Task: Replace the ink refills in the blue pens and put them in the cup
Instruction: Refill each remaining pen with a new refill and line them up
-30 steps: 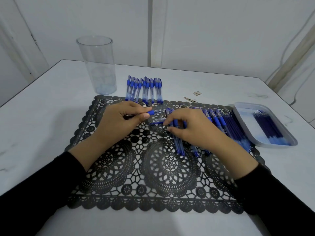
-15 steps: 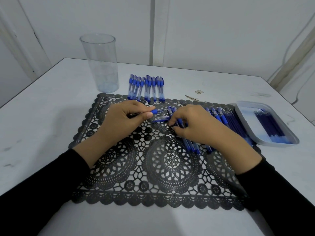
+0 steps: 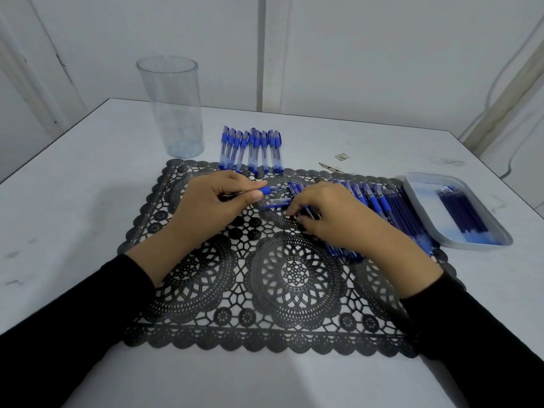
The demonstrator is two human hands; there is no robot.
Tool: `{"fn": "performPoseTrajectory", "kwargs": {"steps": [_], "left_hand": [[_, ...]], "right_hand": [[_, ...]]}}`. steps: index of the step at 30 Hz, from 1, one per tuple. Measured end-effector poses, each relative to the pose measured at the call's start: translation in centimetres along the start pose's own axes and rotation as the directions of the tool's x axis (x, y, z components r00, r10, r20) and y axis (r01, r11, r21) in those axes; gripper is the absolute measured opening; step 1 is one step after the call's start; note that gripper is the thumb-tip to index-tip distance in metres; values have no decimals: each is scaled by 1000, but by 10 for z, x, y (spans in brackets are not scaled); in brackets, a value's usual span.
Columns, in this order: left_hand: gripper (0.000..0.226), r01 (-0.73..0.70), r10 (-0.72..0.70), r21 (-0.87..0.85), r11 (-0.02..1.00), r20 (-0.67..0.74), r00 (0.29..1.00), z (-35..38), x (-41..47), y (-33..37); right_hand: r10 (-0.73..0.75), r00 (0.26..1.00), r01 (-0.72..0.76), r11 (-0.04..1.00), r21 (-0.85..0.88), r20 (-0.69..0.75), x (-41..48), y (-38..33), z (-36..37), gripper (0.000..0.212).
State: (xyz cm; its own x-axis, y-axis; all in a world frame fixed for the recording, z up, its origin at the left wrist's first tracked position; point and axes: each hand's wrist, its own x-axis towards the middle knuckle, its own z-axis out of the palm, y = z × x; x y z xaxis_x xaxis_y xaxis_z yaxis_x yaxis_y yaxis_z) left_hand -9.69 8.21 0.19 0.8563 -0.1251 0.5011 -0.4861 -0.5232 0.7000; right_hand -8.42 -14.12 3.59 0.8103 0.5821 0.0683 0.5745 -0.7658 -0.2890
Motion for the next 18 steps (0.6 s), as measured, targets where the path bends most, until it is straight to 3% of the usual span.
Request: {"fn": "performPoseTrajectory", "kwargs": {"steps": [5,9,13,18], "left_hand": [[25,-11,11,-2,1000,-6,1000,0,0,0],[25,-43,43,-10,999,-6,999,0,-1,2],[26,-61,61,-17,998,-9,998,1,-1,2],[26,-75,75,-23,997,0,997,1,-1,2]], "right_hand": [[95,986,-50,950,308,-134,-4,4,2,12],[162,947,2,860,511,-278,-5,4,3,10],[140,913,72,869,490,-383,-8,-1,4,11],[42,865,130,943,306,-500,-9,-3,4,7]]}}
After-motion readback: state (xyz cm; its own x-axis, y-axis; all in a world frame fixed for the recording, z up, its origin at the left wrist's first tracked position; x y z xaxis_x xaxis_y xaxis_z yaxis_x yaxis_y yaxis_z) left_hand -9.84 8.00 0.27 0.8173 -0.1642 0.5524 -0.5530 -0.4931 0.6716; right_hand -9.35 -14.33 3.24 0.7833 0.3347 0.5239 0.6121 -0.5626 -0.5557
